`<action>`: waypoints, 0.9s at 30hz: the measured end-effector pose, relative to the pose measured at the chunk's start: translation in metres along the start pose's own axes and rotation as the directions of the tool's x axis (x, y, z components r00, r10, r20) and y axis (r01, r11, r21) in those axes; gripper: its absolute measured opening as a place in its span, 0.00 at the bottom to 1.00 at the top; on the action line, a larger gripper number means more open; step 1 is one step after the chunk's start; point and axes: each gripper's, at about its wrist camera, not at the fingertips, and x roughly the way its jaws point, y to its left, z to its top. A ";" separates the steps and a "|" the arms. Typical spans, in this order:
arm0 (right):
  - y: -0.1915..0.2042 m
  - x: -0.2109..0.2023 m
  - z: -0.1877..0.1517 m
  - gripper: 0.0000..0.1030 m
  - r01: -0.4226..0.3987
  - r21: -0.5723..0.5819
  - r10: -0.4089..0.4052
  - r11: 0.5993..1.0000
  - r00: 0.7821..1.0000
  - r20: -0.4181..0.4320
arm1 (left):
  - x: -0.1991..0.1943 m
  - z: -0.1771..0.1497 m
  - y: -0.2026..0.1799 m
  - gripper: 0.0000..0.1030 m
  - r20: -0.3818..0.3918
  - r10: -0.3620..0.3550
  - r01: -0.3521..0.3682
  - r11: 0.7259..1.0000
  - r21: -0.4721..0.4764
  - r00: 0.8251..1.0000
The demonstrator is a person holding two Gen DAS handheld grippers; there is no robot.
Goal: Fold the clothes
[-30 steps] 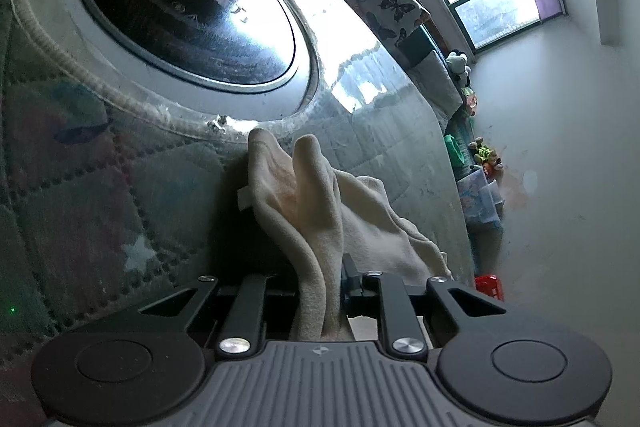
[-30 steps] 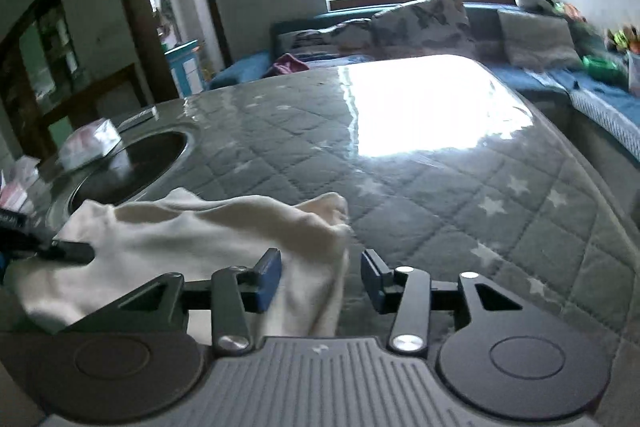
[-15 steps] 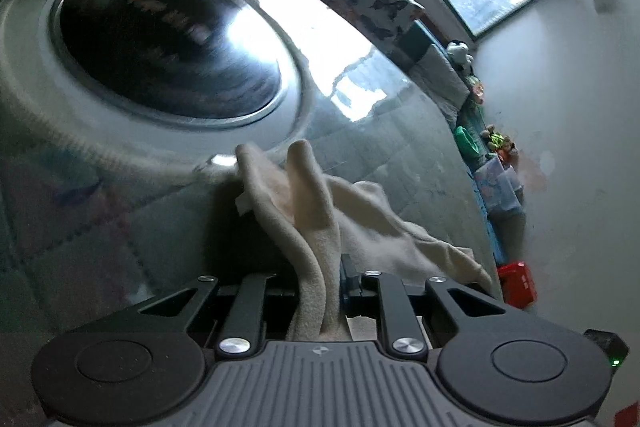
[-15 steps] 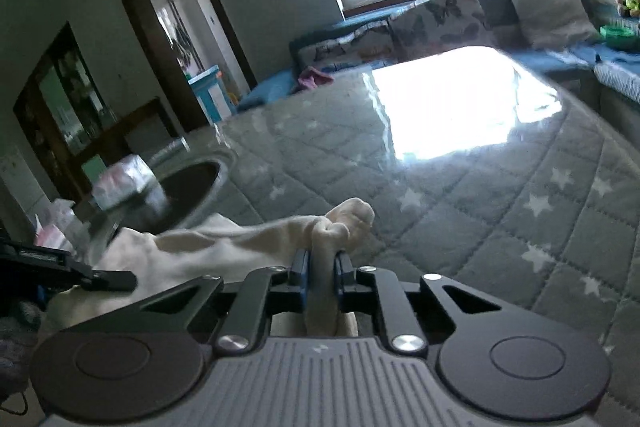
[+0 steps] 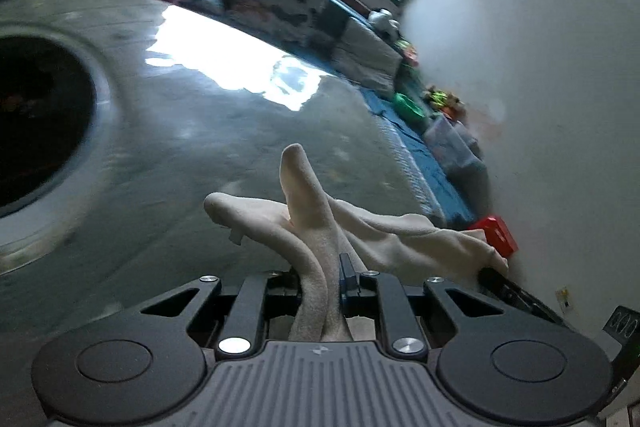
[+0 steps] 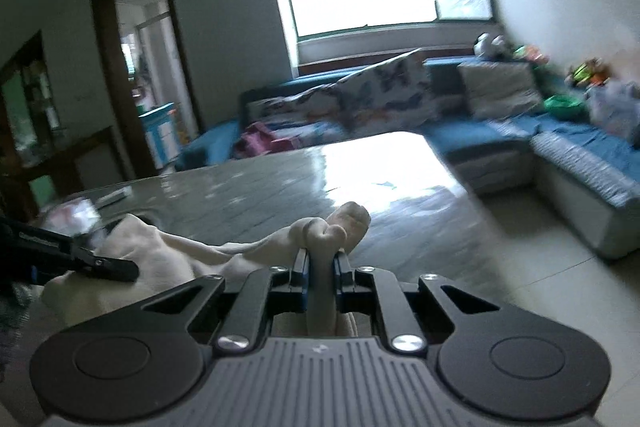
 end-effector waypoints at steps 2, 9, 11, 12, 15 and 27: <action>-0.012 -0.004 0.006 0.10 0.042 -0.001 -0.042 0.999 0.999 0.010 | 0.015 0.005 -0.017 0.16 -0.013 -0.013 0.013 1.000 0.024 1.000; -0.049 -0.009 0.012 0.10 0.157 0.014 -0.157 0.988 0.987 0.018 | 0.064 0.005 -0.055 0.14 -0.054 -0.038 0.043 0.994 0.096 0.998; -0.059 -0.006 0.007 0.10 0.190 0.017 -0.190 0.982 0.982 0.005 | 0.076 0.003 -0.059 0.12 -0.068 -0.034 0.041 0.994 0.104 0.997; -0.062 -0.004 0.006 0.10 0.197 0.020 -0.197 0.980 0.980 0.000 | 0.081 0.003 -0.061 0.09 -0.074 -0.032 0.040 0.993 0.108 0.997; -0.073 0.000 -0.001 0.10 0.219 0.034 -0.218 0.975 0.976 -0.020 | 0.092 0.003 -0.067 0.08 -0.078 -0.028 0.037 0.991 0.125 0.997; -0.088 0.016 -0.006 0.10 0.239 0.016 -0.238 0.971 0.970 -0.058 | 0.103 -0.006 -0.054 0.41 -0.083 0.075 -0.063 0.988 0.138 0.994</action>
